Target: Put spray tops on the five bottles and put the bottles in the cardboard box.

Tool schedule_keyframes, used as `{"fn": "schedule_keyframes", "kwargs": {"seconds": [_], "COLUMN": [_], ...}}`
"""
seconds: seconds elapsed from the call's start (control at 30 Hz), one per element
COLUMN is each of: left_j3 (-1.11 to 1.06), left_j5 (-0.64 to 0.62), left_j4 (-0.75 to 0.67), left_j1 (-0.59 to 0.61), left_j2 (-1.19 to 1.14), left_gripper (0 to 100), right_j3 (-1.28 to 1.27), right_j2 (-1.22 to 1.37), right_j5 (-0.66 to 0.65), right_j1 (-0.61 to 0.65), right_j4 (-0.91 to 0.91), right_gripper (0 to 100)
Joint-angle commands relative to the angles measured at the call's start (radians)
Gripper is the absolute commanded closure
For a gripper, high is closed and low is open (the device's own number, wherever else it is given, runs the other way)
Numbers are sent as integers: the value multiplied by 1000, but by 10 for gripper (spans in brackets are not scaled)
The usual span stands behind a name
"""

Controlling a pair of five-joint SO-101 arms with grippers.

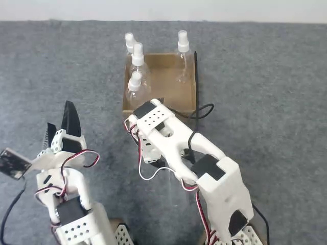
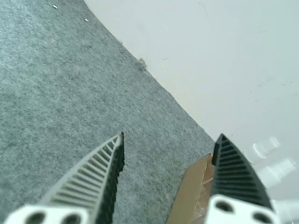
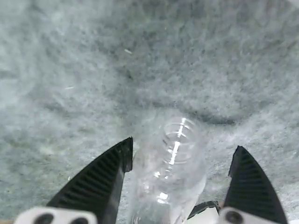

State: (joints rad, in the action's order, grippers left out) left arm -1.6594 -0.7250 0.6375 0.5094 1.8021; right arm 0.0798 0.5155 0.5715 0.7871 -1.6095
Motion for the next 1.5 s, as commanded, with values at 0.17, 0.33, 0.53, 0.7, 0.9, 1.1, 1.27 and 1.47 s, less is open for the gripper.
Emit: {"fn": "schedule_keyframes", "kwargs": {"seconds": [0.17,0.33,0.53,0.7,0.9,1.1,1.27,1.47], "left_j3": [35,35,35,35,35,35,35,35], "left_j5": [-3,-3,-3,-3,-3,-3,-3,-3], "left_j4": [-34,-34,-34,-34,-34,-34,-34,-34], "left_j1": [0,0,0,0,0,0,0,0], "left_j2": [17,17,17,17,17,17,17,17], "left_gripper": [710,710,710,710,710,710,710,710], "right_j3": [12,12,12,14,63,60,60,8], "right_j2": [-21,-21,-21,-21,-50,-124,-191,-328], "right_j5": [-15,-15,-15,-68,-227,-442,-586,-709], "right_j1": [82,59,47,41,41,42,42,42], "right_j4": [-110,-119,-142,-140,-182,-183,-185,-183], "right_gripper": [706,706,772,882,980,992,992,992]}}
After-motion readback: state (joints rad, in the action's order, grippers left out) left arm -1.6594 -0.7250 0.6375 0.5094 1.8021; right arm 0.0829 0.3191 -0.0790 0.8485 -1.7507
